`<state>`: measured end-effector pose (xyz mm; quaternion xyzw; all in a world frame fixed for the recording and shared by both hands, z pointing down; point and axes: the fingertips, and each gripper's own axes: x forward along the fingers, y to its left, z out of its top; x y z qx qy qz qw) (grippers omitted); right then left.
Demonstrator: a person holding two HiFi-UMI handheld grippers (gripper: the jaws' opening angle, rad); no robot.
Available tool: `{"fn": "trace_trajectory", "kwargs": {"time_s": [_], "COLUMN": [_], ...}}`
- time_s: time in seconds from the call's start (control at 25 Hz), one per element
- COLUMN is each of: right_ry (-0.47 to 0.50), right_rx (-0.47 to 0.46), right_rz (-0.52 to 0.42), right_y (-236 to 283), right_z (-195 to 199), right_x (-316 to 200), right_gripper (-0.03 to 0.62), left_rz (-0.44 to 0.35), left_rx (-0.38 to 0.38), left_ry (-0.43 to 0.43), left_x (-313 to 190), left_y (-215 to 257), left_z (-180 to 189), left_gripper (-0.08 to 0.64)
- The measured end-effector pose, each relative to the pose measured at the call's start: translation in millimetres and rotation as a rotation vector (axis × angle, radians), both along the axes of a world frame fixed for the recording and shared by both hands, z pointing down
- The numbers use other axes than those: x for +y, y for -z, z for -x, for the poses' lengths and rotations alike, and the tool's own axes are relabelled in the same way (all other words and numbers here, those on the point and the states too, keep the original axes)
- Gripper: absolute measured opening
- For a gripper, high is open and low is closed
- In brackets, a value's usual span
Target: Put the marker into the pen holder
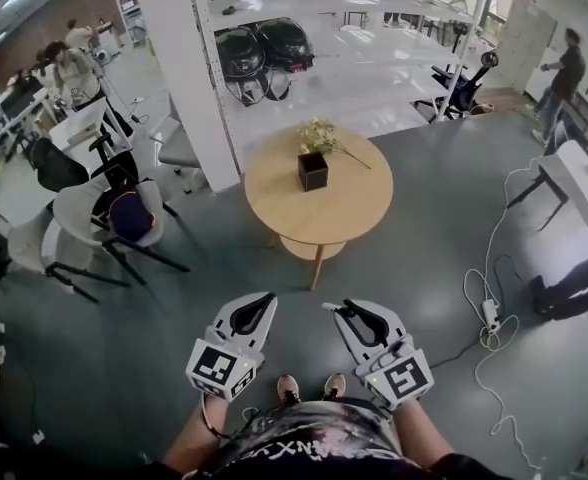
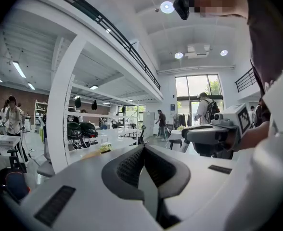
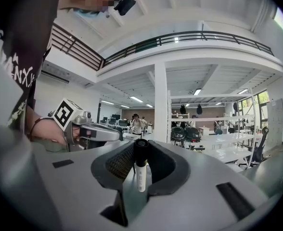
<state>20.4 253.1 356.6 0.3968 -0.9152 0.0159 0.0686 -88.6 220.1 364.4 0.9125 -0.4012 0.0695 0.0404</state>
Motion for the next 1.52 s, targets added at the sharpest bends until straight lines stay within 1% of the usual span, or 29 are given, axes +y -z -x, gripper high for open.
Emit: {"fn": "trace_trajectory", "kwargs": {"time_s": [0.24,0.44,0.72,0.92,1.08,1.52], "right_ry": [0.015,0.021,0.019,0.018,0.036,0.065], "right_rx": [-0.055,-0.058,-0.062,-0.077,-0.066,-0.078], "right_rz": [0.006,0.003,-0.008,-0.031,-0.020,-0.035], "right_y": [2.9,2.8,4.6,6.9,1.8,-3.0], "right_z": [-1.8,-3.9,-17.3,-30.2,-42.5,-77.0], "right_x": [1.5,6.3,8.0,14.5,24.4,47.5], "right_gripper": [0.078,0.078,0.078,0.078,0.078,0.078], "left_rz": [0.001,-0.005,-0.013,-0.022,-0.028,-0.014], "left_rx": [-0.002,-0.006,-0.012,-0.018,-0.018,-0.021], "left_ry": [-0.001,-0.004,-0.003,0.000,0.007,0.033], "left_x": [0.6,4.6,7.2,16.4,26.8,60.1], "left_y": [-0.8,0.3,3.0,4.1,0.0,-9.7], "left_z": [-2.7,-7.0,-19.8,-32.2,-46.2,-84.7], "left_gripper": [0.020,0.020,0.020,0.020,0.020,0.020]}}
